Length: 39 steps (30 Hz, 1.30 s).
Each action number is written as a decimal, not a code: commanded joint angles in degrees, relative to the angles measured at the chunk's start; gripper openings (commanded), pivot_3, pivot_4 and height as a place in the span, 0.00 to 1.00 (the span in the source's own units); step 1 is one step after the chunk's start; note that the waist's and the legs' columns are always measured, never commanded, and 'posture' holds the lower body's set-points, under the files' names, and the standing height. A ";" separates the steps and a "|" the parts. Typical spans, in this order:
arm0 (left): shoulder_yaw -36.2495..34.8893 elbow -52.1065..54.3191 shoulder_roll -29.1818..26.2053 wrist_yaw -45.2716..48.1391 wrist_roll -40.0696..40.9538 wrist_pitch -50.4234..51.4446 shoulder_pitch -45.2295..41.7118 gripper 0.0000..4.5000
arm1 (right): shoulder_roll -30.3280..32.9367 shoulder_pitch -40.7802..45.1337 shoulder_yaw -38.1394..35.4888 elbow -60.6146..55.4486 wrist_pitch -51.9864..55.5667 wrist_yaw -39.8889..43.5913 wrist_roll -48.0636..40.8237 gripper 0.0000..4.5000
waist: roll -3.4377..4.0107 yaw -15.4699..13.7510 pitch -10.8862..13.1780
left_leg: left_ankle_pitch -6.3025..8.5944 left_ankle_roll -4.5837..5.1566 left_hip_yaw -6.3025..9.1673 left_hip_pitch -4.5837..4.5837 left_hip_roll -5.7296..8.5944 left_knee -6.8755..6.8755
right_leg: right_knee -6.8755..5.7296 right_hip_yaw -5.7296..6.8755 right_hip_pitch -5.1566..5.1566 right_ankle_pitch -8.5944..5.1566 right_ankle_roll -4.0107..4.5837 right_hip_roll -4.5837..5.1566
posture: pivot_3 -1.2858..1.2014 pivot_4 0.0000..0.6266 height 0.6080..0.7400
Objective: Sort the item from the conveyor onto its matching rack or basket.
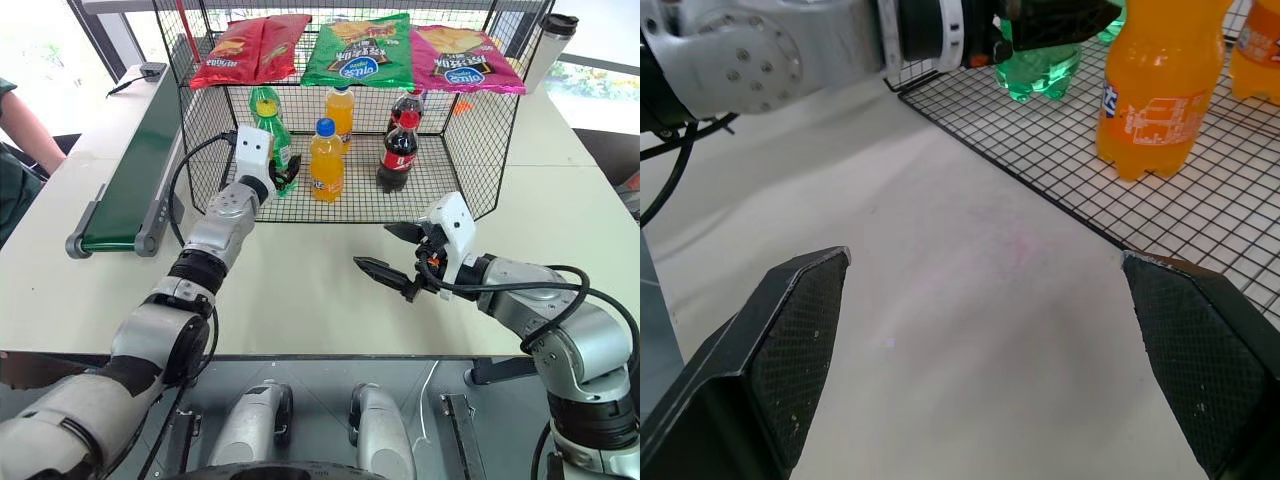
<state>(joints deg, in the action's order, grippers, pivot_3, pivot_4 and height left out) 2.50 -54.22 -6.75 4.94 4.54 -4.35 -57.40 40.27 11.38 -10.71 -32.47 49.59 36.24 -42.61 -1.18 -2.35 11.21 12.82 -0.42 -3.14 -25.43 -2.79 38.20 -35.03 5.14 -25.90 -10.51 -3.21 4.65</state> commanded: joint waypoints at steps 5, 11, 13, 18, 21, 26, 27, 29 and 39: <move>-1.84 -7.61 -0.48 -5.87 -3.88 -9.34 -3.84 0.65 | -0.24 -0.81 -2.21 -2.10 -1.50 -1.37 -1.28 1.00 | 0.00 0.05 0.00 | 0.00 0.00 0.02 0.03 -0.02 0.00 | -0.06 0.01 -0.01 -0.02 -0.04 -0.02 | 0.52 0.24 1.00; -4.12 -10.00 -0.16 -8.95 -3.82 -12.26 -2.85 0.65 | -0.22 -0.48 -1.38 -0.91 -2.26 -1.03 -0.93 1.00 | 0.00 0.05 0.00 | 0.00 0.00 0.01 0.03 -0.03 0.00 | -0.06 0.01 0.00 0.01 0.00 -0.01 | 0.52 0.24 1.00; -4.36 -10.47 -0.23 -9.87 -4.37 -12.59 -2.62 0.65 | -0.10 -0.35 -1.16 -0.60 -2.40 -0.91 -0.89 1.00 | 0.00 0.05 0.00 | 0.00 0.00 0.01 0.03 -0.03 0.00 | -0.06 0.01 0.00 0.02 0.02 -0.01 | 0.52 0.24 1.00; -4.95 -10.83 -0.07 -9.50 -4.46 -12.49 -2.35 0.97 | 0.04 -0.23 -0.74 -0.25 -2.48 -0.76 -0.76 1.00 | -0.01 0.01 0.00 | 0.00 0.00 0.01 0.03 -0.02 0.01 | -0.06 0.01 0.01 0.04 0.05 -0.01 | 0.52 0.24 1.00; -5.14 -10.19 -0.05 -8.96 -4.31 -12.52 -2.01 1.00 | -0.04 -0.26 -0.42 -0.02 -2.62 -0.71 -0.56 1.00 | -0.01 0.05 0.00 | 0.00 0.00 0.01 0.06 -0.02 0.01 | -0.07 0.01 0.04 0.04 0.05 -0.01 | 0.52 0.24 1.00; -4.91 -7.53 -0.35 -7.87 -4.31 -10.87 -1.06 1.00 | -0.31 -0.19 0.42 0.35 -2.98 -0.76 -0.26 1.00 | 0.00 0.06 0.00 | 0.00 0.00 0.01 0.07 -0.03 0.01 | -0.09 0.01 0.03 0.04 0.05 -0.01 | 0.52 0.24 1.00; -4.94 -5.51 -0.44 -7.28 -3.99 -9.60 -0.24 1.00 | -0.38 -0.14 0.71 0.50 -3.14 -0.76 -0.11 1.00 | 0.00 0.06 0.00 | 0.00 0.00 0.01 0.07 -0.03 0.01 | -0.09 0.01 0.03 0.05 0.06 -0.01 | 0.52 0.24 1.00; -4.95 -1.05 -0.61 -6.41 -3.56 -6.95 1.58 1.00 | -0.49 -0.12 1.18 0.72 -3.45 -0.79 0.14 1.00 | 0.00 0.10 -0.01 | 0.00 0.00 0.01 0.07 -0.03 0.01 | -0.10 0.01 0.04 0.05 0.06 -0.01 | 0.52 0.24 1.00; -2.65 37.51 -2.54 -2.63 -4.56 18.40 16.78 1.00 | -0.90 -0.52 2.41 1.03 -4.13 -0.60 1.15 1.00 | 0.02 0.15 -0.01 | -0.01 0.00 0.01 0.12 -0.04 0.02 | -0.17 0.00 0.05 0.05 0.06 -0.02 | 0.52 0.24 1.00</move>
<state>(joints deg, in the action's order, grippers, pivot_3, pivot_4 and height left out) -0.75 -23.92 -8.46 1.34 0.53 10.52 -41.36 39.43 10.71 -7.40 -30.78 46.67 35.32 -41.43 -1.16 -2.20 11.19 12.82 -0.42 -3.13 -25.30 -2.83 38.23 -35.21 5.14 -25.84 -10.46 -3.15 4.63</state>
